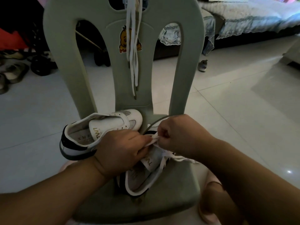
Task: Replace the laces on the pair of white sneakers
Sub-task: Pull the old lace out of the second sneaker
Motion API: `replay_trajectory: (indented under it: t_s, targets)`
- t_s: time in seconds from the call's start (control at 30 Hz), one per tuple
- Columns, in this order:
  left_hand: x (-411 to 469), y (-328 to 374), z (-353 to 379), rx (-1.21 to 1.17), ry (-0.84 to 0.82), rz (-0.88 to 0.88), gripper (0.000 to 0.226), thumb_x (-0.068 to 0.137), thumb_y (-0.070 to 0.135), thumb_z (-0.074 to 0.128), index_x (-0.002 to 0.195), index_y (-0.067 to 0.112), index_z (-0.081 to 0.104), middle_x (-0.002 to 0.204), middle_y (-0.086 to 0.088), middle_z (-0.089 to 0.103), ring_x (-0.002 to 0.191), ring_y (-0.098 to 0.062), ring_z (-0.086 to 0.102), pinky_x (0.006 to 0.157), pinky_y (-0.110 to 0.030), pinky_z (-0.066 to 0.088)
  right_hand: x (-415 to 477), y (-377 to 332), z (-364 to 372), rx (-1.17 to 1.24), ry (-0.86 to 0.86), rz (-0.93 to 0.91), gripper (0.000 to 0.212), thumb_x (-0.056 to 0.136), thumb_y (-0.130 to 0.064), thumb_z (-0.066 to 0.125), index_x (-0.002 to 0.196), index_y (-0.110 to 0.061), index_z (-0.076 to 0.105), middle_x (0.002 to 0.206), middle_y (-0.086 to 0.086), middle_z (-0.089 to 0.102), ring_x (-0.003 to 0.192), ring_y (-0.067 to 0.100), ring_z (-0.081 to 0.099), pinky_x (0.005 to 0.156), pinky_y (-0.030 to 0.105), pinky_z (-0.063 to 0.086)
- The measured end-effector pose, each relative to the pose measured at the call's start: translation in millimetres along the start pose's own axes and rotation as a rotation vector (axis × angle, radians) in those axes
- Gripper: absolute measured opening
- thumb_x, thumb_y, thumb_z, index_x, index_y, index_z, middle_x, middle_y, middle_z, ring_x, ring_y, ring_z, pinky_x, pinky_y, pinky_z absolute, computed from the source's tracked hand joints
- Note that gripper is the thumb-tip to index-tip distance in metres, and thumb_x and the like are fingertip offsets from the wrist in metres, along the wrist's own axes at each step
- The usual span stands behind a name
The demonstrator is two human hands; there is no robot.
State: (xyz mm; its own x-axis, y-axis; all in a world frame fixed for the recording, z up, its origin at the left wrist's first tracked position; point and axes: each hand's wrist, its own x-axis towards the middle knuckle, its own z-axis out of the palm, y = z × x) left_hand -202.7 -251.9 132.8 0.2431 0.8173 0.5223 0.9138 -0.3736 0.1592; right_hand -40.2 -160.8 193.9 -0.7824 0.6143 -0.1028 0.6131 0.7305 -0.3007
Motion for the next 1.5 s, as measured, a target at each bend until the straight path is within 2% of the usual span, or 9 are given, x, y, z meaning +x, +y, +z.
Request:
replay_trajectory:
  t_s: [0.17,0.37,0.47,0.6,0.83,0.97,1.13,1.3,1.5]
  targets:
    - [1,1,-5,-0.028,-0.007,-0.057,0.031,0.087,0.034,0.051,0.091,0.017,0.076,0.072,0.001,0.071,0.059,-0.015,0.065,0.056,-0.024,0.051,0,13,3,0.304,0.285,0.388,0.018,0.087,-0.027,0.060,0.070,-0.023,0.057,0.066,-0.006,0.060,0.062,0.008,0.057,0.055,0.014,0.039]
    - [3,3,-9,-0.025,-0.003,-0.087,0.030,0.086,0.035,0.050,0.089,0.020,0.075,0.069,0.002,0.069,0.058,-0.014,0.063,0.055,-0.022,0.048,-6,2,-1,0.411,0.023,-0.018,0.031,0.088,-0.021,0.063,0.115,-0.035,0.063,0.090,-0.024,0.056,0.085,-0.009,0.054,0.071,0.004,0.042]
    - [0,5,-8,-0.027,-0.023,-0.062,0.031,0.086,0.036,0.049,0.090,0.021,0.076,0.069,0.003,0.069,0.058,-0.015,0.064,0.052,-0.023,0.049,-1,2,1,0.183,-0.066,-0.064,0.021,0.088,-0.026,0.065,0.107,-0.026,0.072,0.078,-0.023,0.052,0.071,-0.007,0.050,0.062,0.003,0.038]
    - [0,4,-7,-0.088,-0.044,-0.023,0.029,0.086,0.034,0.051,0.089,0.020,0.076,0.070,0.003,0.069,0.059,-0.014,0.064,0.051,-0.023,0.048,-2,6,-3,0.286,-0.095,0.044,0.008,0.084,-0.030,0.068,0.079,-0.035,0.066,0.070,-0.021,0.056,0.067,-0.007,0.054,0.056,0.003,0.038]
    - [-1,3,-10,-0.102,-0.035,-0.072,0.028,0.085,0.034,0.052,0.088,0.020,0.076,0.073,0.005,0.071,0.062,-0.009,0.064,0.057,-0.020,0.047,1,24,-5,0.311,0.387,0.396,0.006,0.093,-0.029,0.056,0.089,-0.026,0.059,0.086,-0.010,0.059,0.069,-0.002,0.050,0.056,0.009,0.030]
    - [4,2,-14,-0.062,-0.012,-0.089,0.028,0.084,0.034,0.051,0.085,0.019,0.075,0.069,0.004,0.069,0.058,-0.012,0.062,0.054,-0.020,0.044,0,8,2,0.360,0.047,0.073,0.043,0.093,-0.024,0.056,0.133,-0.036,0.048,0.117,-0.018,0.054,0.102,-0.002,0.052,0.073,0.007,0.037]
    - [-1,-2,-11,-0.073,-0.070,-0.082,0.029,0.085,0.035,0.051,0.088,0.020,0.075,0.073,0.001,0.070,0.061,-0.016,0.065,0.054,-0.026,0.052,6,5,6,0.198,-0.068,-0.027,0.024,0.092,-0.027,0.058,0.114,-0.031,0.068,0.080,-0.026,0.053,0.074,-0.009,0.050,0.066,-0.001,0.036]
    - [-5,0,-8,-0.057,-0.092,-0.013,0.028,0.084,0.035,0.052,0.085,0.021,0.076,0.074,0.003,0.071,0.063,-0.012,0.064,0.060,-0.022,0.043,4,2,10,0.223,-0.282,-0.097,0.039,0.099,-0.025,0.044,0.135,-0.040,0.047,0.120,-0.013,0.059,0.099,0.002,0.051,0.084,0.017,0.039]
    - [-6,1,-6,-0.105,-0.110,-0.036,0.028,0.086,0.037,0.052,0.087,0.021,0.075,0.073,0.004,0.070,0.062,-0.012,0.064,0.055,-0.024,0.049,3,4,6,0.153,-0.215,-0.088,0.023,0.097,-0.027,0.050,0.113,-0.027,0.065,0.094,-0.014,0.055,0.088,0.004,0.049,0.077,0.015,0.040]
